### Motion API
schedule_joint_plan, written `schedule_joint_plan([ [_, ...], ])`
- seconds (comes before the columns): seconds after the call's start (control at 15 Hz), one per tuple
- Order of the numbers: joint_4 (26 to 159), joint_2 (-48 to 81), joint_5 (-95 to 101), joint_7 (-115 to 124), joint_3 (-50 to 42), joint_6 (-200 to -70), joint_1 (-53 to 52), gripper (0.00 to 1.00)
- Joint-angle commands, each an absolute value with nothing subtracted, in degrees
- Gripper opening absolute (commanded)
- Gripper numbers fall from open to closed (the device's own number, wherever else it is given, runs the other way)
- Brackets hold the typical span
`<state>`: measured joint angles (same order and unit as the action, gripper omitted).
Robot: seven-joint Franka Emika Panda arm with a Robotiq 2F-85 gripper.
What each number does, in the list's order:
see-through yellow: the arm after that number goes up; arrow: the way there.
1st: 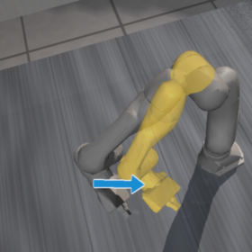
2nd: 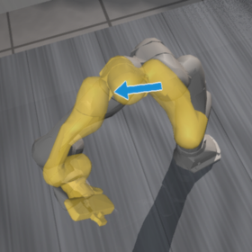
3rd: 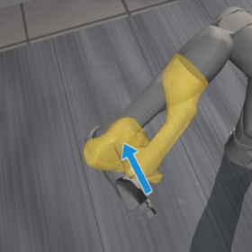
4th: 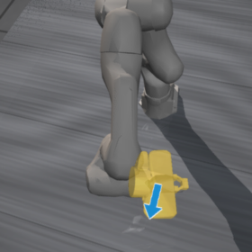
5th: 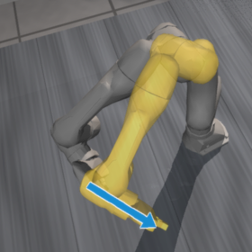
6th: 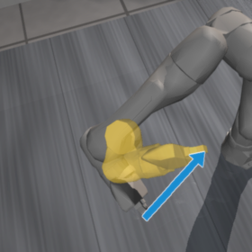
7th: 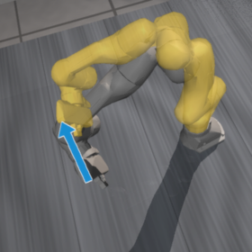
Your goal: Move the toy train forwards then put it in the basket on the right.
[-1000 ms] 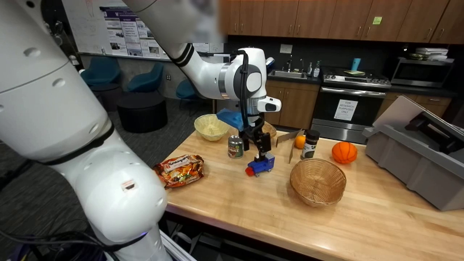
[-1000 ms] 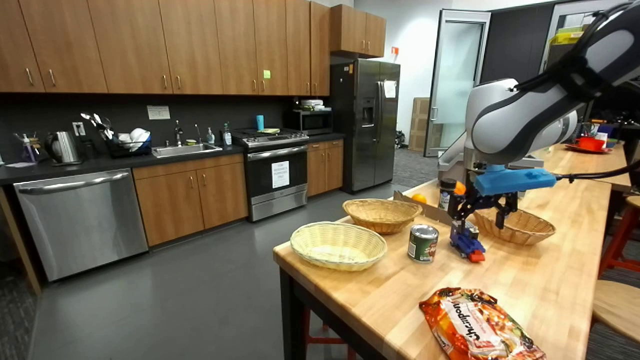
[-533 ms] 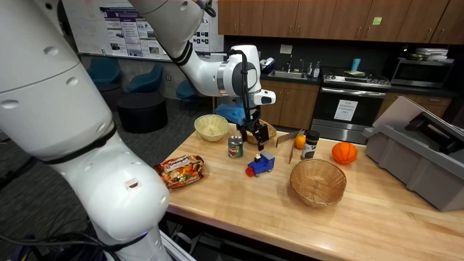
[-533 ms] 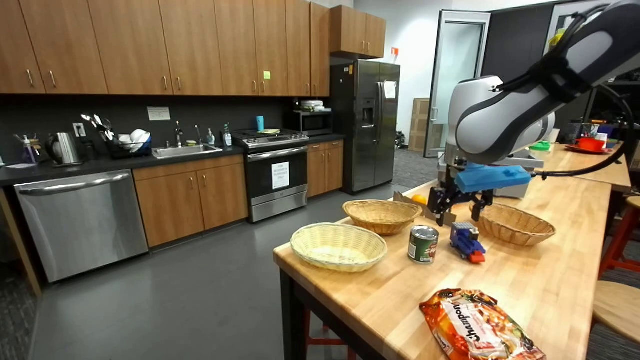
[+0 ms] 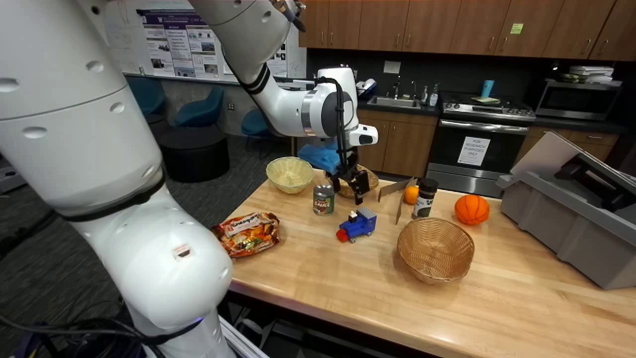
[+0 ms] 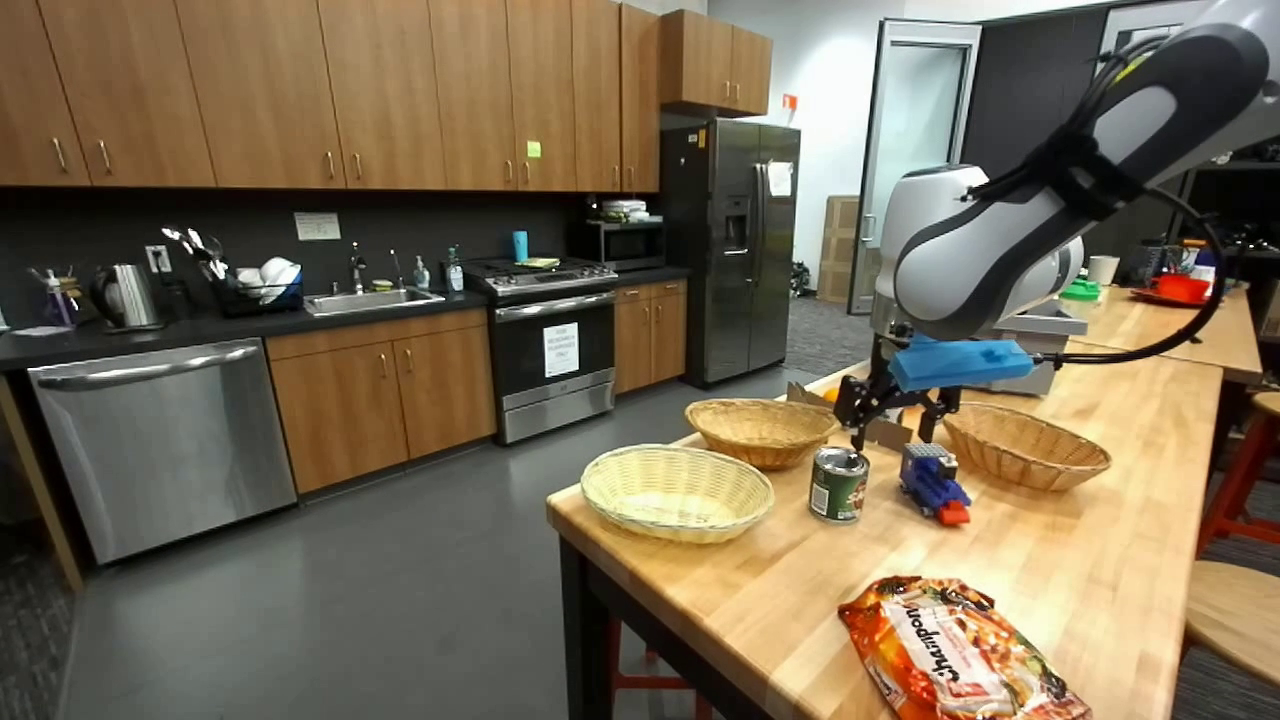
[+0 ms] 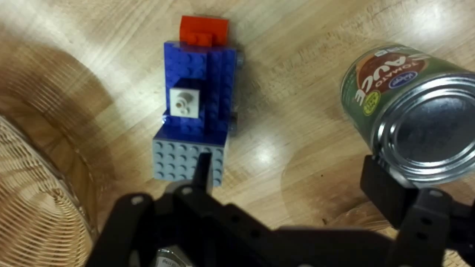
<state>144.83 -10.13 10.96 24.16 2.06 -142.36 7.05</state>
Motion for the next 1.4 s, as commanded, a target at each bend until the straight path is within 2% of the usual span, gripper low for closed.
schedule_joint_plan([
  [0.0,143.9,-7.4,11.2,24.2,1.9,-143.2,6.3,1.00],
  [1.33,155.8,-20.5,5.9,26.4,-0.7,-133.7,10.4,1.00],
])
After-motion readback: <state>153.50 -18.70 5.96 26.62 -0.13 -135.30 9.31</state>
